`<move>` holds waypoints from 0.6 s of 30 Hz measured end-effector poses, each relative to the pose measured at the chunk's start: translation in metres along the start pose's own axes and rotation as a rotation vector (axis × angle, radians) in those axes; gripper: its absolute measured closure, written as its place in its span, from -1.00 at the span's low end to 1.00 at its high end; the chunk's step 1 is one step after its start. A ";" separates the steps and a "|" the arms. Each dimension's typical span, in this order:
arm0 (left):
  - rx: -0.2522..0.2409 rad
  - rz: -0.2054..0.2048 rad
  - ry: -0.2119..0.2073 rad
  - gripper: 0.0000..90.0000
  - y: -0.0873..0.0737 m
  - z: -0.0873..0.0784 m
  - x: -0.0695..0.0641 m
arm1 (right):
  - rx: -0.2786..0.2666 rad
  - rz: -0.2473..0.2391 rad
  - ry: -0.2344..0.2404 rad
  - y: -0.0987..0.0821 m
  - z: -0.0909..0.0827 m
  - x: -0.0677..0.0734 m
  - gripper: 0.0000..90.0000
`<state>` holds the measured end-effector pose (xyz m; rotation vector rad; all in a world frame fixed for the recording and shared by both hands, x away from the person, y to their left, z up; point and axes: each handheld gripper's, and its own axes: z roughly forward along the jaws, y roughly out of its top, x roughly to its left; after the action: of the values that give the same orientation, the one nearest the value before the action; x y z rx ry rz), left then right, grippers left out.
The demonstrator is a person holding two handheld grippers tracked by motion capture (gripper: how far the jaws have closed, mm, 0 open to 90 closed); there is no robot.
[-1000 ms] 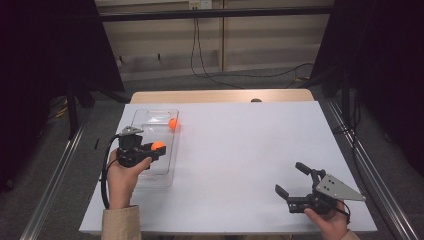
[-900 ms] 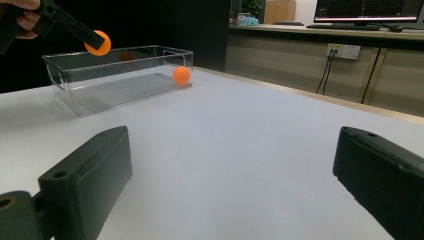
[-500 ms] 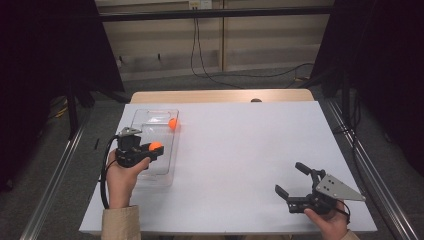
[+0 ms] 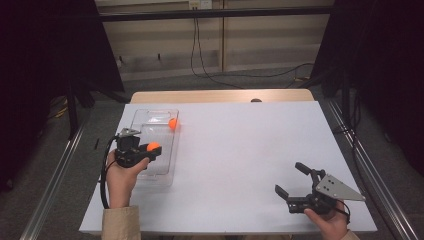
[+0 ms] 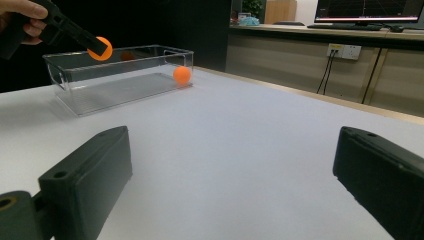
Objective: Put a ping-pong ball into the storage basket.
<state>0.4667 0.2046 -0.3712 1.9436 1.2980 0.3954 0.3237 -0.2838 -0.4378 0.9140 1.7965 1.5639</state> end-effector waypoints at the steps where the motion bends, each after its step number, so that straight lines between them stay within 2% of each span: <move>1: 0.005 0.010 0.002 0.13 0.000 0.000 0.001 | 0.000 0.000 0.000 0.000 0.000 0.000 -0.96; 6: 0.021 0.021 0.011 0.13 -0.001 0.002 0.002 | 0.000 0.000 0.001 0.000 0.000 0.000 -0.96; 8: 0.016 0.003 0.010 0.13 -0.002 0.004 0.001 | 0.000 0.001 0.002 0.000 0.000 0.000 -0.96; 11: 0.033 0.021 0.015 0.13 -0.002 0.004 0.002 | 0.000 0.001 0.002 0.000 0.000 0.000 -0.96; 18: 0.035 0.020 0.022 0.13 -0.003 0.007 0.003 | 0.000 0.001 0.001 0.000 0.000 0.000 -0.96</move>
<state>0.4701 0.2053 -0.3782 1.9884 1.3082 0.4069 0.3236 -0.2837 -0.4377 0.9141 1.7971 1.5659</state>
